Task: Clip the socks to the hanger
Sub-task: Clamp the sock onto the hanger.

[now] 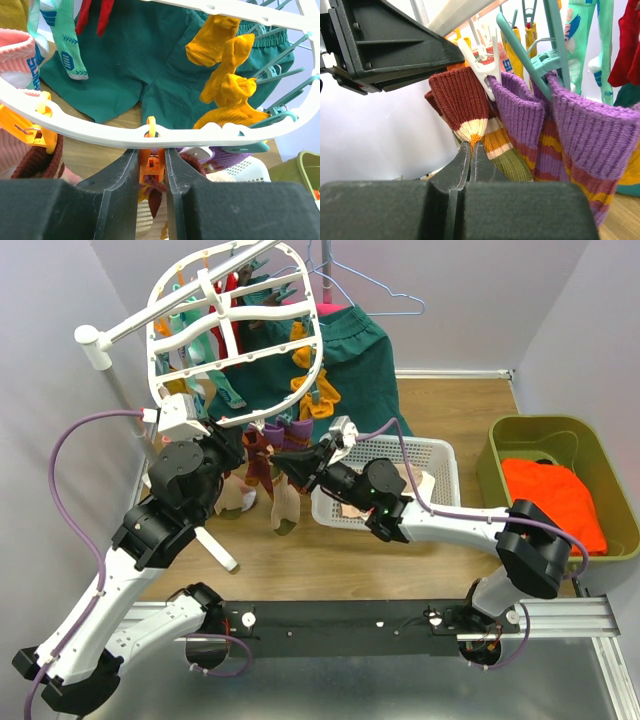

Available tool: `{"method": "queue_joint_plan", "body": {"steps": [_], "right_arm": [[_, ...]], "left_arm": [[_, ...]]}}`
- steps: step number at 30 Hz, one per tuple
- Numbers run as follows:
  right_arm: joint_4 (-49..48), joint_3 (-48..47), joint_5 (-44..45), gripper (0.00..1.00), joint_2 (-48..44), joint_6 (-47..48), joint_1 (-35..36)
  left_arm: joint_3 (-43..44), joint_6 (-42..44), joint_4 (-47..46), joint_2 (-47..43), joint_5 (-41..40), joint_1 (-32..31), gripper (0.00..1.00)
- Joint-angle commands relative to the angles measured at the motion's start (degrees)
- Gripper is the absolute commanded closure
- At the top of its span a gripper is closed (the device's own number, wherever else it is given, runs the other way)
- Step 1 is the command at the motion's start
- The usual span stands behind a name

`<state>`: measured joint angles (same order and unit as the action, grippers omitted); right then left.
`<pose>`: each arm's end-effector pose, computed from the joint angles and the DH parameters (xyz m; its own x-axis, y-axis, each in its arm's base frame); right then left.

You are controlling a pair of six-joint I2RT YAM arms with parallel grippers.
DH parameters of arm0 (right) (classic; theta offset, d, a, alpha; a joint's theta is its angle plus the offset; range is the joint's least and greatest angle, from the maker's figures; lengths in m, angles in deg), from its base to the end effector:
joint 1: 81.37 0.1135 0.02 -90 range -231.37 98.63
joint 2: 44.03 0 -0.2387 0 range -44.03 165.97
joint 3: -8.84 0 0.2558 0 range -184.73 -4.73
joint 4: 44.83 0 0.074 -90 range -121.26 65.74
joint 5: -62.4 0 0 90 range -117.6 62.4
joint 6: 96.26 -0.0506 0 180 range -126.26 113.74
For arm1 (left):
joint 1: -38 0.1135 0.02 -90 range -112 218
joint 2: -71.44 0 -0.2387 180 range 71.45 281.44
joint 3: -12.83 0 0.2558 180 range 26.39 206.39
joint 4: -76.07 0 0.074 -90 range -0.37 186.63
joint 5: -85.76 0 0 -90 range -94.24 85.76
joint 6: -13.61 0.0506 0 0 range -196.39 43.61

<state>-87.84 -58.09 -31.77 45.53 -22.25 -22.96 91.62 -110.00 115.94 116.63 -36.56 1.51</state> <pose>0.1912 0.3179 0.2971 -0.0685 0.4131 -0.9081 -0.9013 0.3647 0.2339 0.1615 -0.0858 0.4117 -0.1148 -0.4969 -0.8602 0.0141 0.8650 -0.5016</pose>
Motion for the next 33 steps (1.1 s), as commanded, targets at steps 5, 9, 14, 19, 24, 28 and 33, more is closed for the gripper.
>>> {"method": "queue_joint_plan", "body": {"steps": [5, 9, 14, 19, 24, 28, 33], "right_arm": [[-3.2, -3.0, -0.8, 0.99, 1.9, -1.1, 0.2], [-3.2, -3.7, -1.0, 0.99, 1.9, -1.0, 0.2], [-3.2, -3.9, -1.2, 0.99, 1.8, -1.0, 0.3], [-2.9, -3.8, -1.8, 0.96, 1.1, -1.3, 0.2], [-1.0, -3.3, -3.0, 0.62, -1.0, -0.8, 0.3], [5.5, -1.5, -0.7, 0.40, -5.4, 1.9, 0.3], [16.1, 1.5, 3.5, 0.25, -13.8, 6.3, 0.2]], "left_arm": [[2.0, -2.3, 1.0, 0.3, 0.7, 0.2, 0.71], [2.4, -2.3, 1.7, 0.3, 0.8, 0.3, 0.57], [3.4, -2.4, 2.9, 0.3, 1.0, 0.3, 0.40], [5.0, -2.5, 4.2, -0.1, 1.2, 0.3, 0.30], [7.7, -2.2, 6.2, -1.2, 2.5, 0.3, 0.24], [8.6, 0.3, 7.4, -3.7, 5.3, 0.3, 0.24], [7.8, 4.1, 7.9, -9.7, 7.4, 0.3, 0.24]]}}
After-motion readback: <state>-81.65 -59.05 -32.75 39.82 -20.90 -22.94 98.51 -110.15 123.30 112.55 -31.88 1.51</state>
